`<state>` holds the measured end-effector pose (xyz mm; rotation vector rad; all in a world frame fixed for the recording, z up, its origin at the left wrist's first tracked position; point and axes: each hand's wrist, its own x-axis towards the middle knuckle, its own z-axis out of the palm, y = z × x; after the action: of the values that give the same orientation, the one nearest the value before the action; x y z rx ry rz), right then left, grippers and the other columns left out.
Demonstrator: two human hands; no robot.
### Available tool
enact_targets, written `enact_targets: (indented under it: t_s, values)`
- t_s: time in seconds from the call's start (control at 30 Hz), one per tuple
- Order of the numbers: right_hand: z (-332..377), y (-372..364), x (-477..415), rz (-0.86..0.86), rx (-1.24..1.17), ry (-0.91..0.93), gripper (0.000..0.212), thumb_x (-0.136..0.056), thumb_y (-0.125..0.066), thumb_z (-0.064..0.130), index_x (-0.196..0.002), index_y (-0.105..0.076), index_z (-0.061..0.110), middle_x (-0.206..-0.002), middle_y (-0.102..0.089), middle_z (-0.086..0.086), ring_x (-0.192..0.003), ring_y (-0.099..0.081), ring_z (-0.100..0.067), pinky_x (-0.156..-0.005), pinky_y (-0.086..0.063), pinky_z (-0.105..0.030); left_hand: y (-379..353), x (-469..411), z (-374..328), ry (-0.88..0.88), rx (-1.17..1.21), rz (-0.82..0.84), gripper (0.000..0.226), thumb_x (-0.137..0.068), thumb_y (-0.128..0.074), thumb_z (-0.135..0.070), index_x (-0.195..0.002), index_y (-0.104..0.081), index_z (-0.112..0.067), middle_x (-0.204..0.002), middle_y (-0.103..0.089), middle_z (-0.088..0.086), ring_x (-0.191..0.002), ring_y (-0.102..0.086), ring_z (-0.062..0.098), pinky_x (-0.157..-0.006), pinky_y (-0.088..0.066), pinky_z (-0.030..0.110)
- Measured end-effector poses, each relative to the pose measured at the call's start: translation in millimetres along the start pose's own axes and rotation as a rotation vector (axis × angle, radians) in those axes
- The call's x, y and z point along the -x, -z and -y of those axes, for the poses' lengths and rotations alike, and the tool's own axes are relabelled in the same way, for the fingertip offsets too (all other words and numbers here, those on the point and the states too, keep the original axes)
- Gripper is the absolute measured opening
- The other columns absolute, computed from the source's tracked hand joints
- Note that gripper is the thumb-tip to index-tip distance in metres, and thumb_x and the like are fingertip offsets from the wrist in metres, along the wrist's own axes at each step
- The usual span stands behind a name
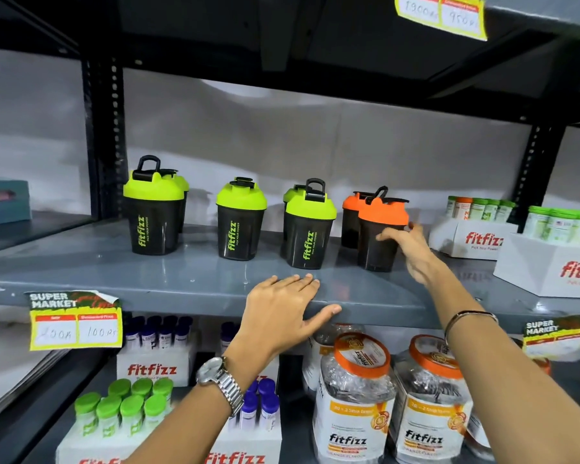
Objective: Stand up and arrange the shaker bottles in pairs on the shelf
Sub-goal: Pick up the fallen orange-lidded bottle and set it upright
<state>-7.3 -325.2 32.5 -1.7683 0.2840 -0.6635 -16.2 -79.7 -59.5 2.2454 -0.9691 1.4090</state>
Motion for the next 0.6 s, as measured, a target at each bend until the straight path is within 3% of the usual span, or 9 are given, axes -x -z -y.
enact_targets:
  t_s: [0.13,0.27,0.4,0.6]
  values:
    - [-5,-2,1,-0.066,0.116,0.033,0.104,-0.067,-0.083,0.024,-0.143,-0.014,0.003,-0.138,-0.041,-0.012,-0.128,-0.042,-0.026,-0.099,-0.035,-0.034,1,0,1,0.008,0.004,0.023,0.058,-0.081,-0.040,-0.063,-0.093,-0.076,-0.020,-0.097,-0.074,-0.003,-0.091,-0.070,0.011,-0.077,-0.054,0.032]
    - [-6,-6,4,-0.003,0.073,-0.003,0.072,-0.079,-0.069,0.013,-0.135,-0.026,0.000,-0.121,-0.050,-0.010,-0.113,-0.050,-0.024,-0.080,-0.041,-0.028,2,0,1,0.008,0.006,0.044,0.059,-0.082,-0.039,-0.064,-0.094,-0.076,-0.020,-0.098,-0.074,-0.003,-0.091,-0.070,0.011,-0.077,-0.054,0.033]
    - [-13,-9,6,-0.022,0.169,0.018,0.088,-0.069,-0.081,0.024,-0.132,-0.025,0.002,-0.119,-0.048,-0.007,-0.111,-0.047,-0.021,-0.098,-0.042,-0.037,4,0,1,0.007,0.014,0.045,0.059,-0.082,-0.039,-0.063,-0.094,-0.076,-0.020,-0.098,-0.074,-0.002,-0.091,-0.070,0.012,-0.077,-0.054,0.033]
    - [-15,-10,8,0.001,0.178,0.012,0.081,-0.068,-0.079,0.016,-0.129,-0.028,0.003,-0.123,-0.052,-0.013,-0.111,-0.052,-0.026,-0.091,-0.043,-0.036,3,0,2,-0.003,0.020,0.046,0.059,-0.083,-0.038,-0.064,-0.093,-0.076,-0.020,-0.098,-0.074,-0.003,-0.091,-0.070,0.012,-0.077,-0.054,0.033]
